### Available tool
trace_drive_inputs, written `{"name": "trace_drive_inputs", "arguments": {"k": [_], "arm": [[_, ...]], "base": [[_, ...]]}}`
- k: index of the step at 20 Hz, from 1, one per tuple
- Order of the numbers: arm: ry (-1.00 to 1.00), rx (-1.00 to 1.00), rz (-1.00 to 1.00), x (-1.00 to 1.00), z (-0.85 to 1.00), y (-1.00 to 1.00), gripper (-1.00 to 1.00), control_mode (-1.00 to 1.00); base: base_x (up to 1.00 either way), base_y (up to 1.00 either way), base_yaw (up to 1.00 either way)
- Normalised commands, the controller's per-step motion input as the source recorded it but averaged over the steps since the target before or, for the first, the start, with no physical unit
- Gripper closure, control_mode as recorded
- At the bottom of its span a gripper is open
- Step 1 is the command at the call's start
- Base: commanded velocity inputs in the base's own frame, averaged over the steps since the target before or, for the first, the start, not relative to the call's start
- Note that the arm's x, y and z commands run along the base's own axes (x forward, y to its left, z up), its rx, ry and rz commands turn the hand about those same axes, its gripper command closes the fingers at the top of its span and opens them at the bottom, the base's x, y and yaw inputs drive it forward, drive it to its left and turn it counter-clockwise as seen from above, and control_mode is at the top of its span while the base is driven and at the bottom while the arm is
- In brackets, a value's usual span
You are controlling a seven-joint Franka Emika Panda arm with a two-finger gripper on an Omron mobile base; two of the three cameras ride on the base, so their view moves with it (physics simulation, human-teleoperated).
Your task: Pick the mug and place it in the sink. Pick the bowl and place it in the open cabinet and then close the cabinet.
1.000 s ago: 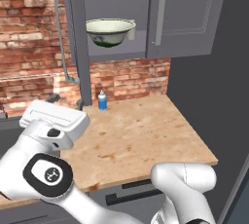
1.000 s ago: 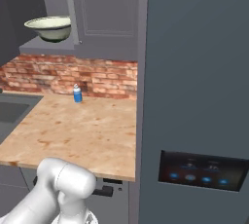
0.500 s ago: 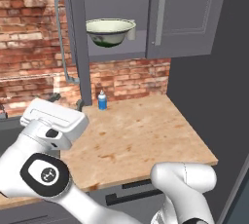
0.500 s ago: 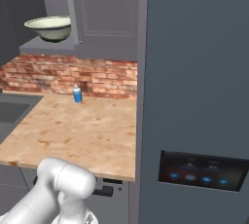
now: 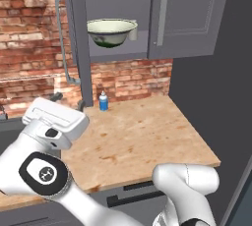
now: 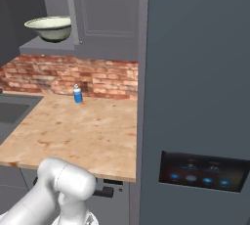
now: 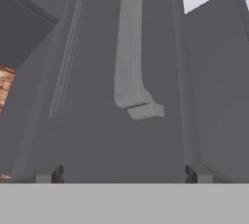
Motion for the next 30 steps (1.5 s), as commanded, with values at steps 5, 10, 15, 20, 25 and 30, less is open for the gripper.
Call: {"name": "trace_drive_inputs", "arguments": {"k": [5, 10, 15, 20, 25, 30], "arm": [[0.00, 0.00, -0.03, 0.18, 0.00, 0.00, -1.00, -1.00], [0.00, 0.00, -0.05, 0.05, 0.03, -0.05, -1.00, -1.00], [0.00, 0.00, -0.06, 0.00, 0.09, -0.43, -1.00, -1.00], [0.00, 0.00, -0.06, 0.00, 0.11, -0.47, -1.00, -1.00], [0.00, 0.00, -0.05, 0.00, 0.08, -0.48, -1.00, -1.00], [0.00, 0.00, -0.04, 0.00, 0.03, -0.42, -1.00, -1.00]], "base": [[0.00, 0.00, 0.00], [0.00, 0.00, 0.00], [0.00, 0.00, 0.00], [0.00, 0.00, 0.00], [0.00, 0.00, 0.00], [0.00, 0.00, 0.00]]}}
